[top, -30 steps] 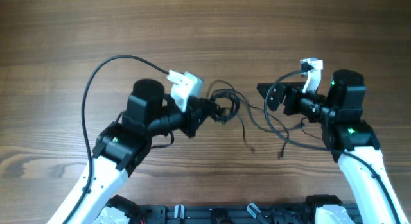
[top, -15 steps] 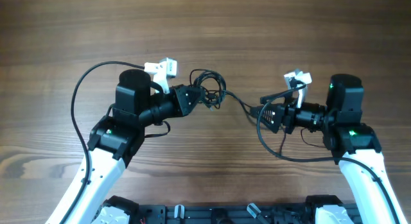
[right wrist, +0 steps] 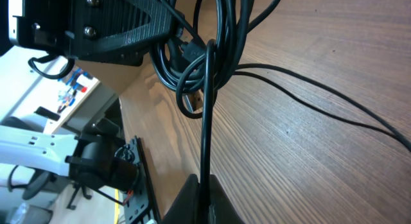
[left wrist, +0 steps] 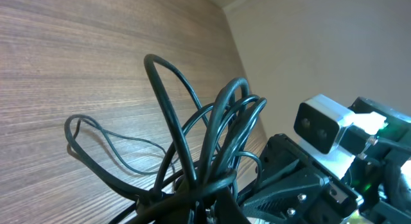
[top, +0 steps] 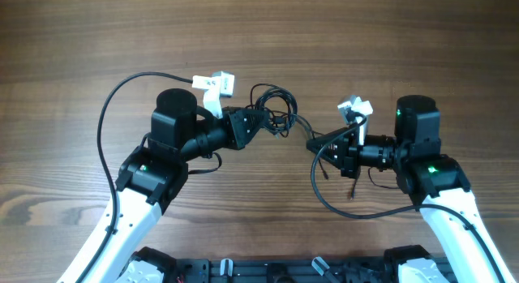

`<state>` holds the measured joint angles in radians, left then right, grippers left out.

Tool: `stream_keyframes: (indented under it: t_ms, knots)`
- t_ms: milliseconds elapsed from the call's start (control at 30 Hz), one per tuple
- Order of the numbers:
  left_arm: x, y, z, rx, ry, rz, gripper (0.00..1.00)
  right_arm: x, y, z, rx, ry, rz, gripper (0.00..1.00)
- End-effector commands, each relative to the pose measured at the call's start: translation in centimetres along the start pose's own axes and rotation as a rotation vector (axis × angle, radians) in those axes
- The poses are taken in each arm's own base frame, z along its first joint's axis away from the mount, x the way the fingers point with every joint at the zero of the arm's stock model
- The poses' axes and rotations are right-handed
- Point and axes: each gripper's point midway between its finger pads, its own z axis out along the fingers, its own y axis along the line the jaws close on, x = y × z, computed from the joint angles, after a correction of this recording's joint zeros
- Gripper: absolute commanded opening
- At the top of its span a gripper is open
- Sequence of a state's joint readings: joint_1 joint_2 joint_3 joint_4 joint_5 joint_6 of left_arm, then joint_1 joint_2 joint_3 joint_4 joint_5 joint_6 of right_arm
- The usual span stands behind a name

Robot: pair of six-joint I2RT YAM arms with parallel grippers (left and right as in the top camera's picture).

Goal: Untangle cables

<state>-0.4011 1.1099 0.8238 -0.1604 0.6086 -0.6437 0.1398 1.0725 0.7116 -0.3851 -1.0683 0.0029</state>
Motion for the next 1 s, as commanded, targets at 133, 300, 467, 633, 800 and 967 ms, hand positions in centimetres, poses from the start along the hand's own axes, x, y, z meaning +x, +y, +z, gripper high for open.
stream_keyframes:
  t_ms: [133,300,467,633,800,967]
  knots:
    - [2.8,-2.9,1.1,0.088,0.078,0.334,0.04,-1.0,2.0,-0.1,-0.110,-0.015,0.099,0.04]
    - [4.0,-3.5,2.2,0.042,0.070,0.415,0.04,-1.4,2.2,-0.1,-0.126,-0.022,0.177,0.04]
    - [4.6,-4.9,2.7,0.066,0.061,0.470,0.04,-1.5,2.2,-0.1,-0.126,-0.017,0.267,0.04]
    - [5.5,-4.9,3.3,0.070,0.091,0.469,0.04,-1.8,1.0,0.0,-0.063,-0.036,0.393,0.04]
    - [7.4,-5.2,4.4,0.089,0.148,0.475,0.04,-2.5,-1.7,-0.1,0.083,-0.102,0.516,0.04]
    - [7.7,-7.5,4.7,0.161,0.120,0.510,0.04,-2.7,-3.4,-0.1,0.156,-0.136,0.567,0.08]
